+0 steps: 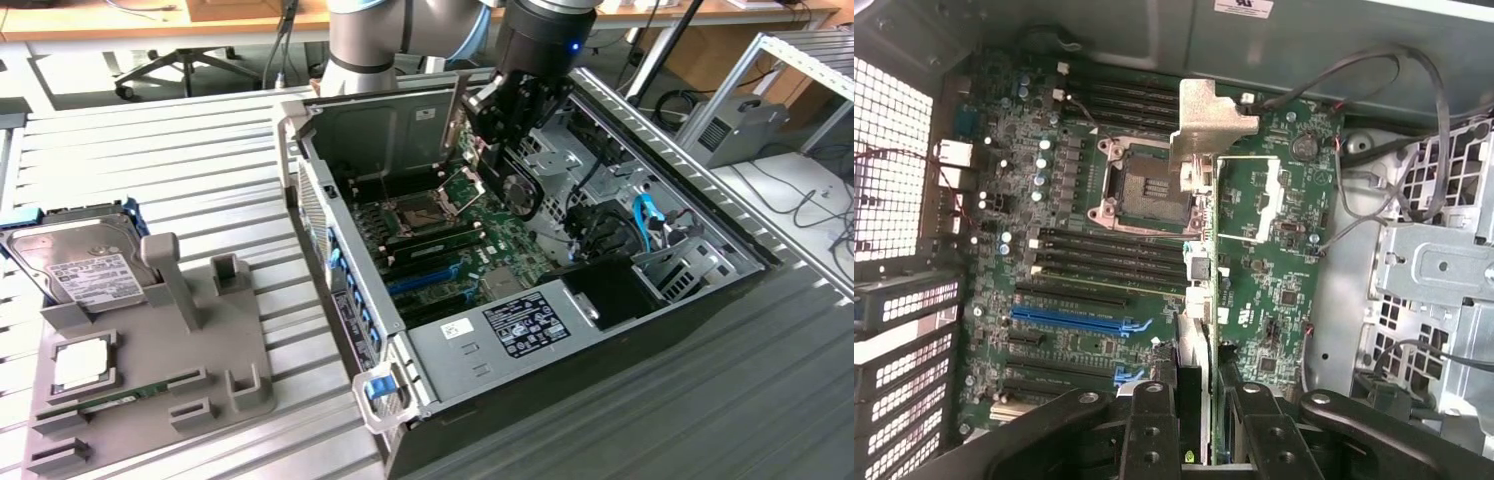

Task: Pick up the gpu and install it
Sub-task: 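Insert the gpu into the slot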

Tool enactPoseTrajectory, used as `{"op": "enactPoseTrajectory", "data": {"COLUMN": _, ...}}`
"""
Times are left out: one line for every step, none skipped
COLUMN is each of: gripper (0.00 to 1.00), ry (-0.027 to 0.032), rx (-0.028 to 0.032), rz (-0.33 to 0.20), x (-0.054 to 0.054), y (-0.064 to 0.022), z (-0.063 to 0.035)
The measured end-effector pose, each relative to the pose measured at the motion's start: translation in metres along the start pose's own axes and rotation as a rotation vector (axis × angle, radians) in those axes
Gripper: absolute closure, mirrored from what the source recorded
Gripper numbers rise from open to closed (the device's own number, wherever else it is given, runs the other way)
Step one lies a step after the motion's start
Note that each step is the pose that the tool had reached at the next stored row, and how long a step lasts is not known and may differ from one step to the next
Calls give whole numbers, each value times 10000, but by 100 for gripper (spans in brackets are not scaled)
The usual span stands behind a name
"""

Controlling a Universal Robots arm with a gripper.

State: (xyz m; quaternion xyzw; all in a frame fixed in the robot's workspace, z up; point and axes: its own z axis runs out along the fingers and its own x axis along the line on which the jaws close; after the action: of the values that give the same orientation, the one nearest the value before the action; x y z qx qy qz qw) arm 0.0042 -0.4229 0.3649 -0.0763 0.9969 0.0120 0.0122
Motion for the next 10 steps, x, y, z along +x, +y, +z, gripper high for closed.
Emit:
{"op": "enactPoseTrajectory", "data": {"gripper": 74, "ry": 0, "rx": 0, "rz": -19, "x": 0, "y": 0, "z": 0}}
{"op": "enactPoseTrajectory", "data": {"gripper": 74, "ry": 1, "rx": -1, "rz": -39, "x": 0, "y": 0, "z": 0}}
{"op": "enactPoseTrajectory", "data": {"gripper": 74, "ry": 1, "rx": -1, "rz": -56, "x": 0, "y": 0, "z": 0}}
{"op": "enactPoseTrajectory", "data": {"gripper": 74, "ry": 1, "rx": -2, "rz": -74, "x": 0, "y": 0, "z": 0}}
{"op": "enactPoseTrajectory", "data": {"gripper": 74, "ry": 2, "rx": -2, "rz": -92, "x": 0, "y": 0, "z": 0}}
{"op": "enactPoseTrajectory", "data": {"gripper": 74, "ry": 3, "rx": -2, "rz": -111, "x": 0, "y": 0, "z": 0}}
{"op": "enactPoseTrajectory", "data": {"gripper": 74, "ry": 3, "rx": -3, "rz": -128, "x": 0, "y": 0, "z": 0}}
{"op": "enactPoseTrajectory", "data": {"gripper": 74, "ry": 4, "rx": -4, "rz": -158, "x": 0, "y": 0, "z": 0}}
{"op": "enactPoseTrajectory", "data": {"gripper": 74, "ry": 4, "rx": -4, "rz": -181, "x": 0, "y": 0, "z": 0}}
{"op": "enactPoseTrajectory", "data": {"gripper": 74, "ry": 4, "rx": -5, "rz": -202, "x": 0, "y": 0, "z": 0}}
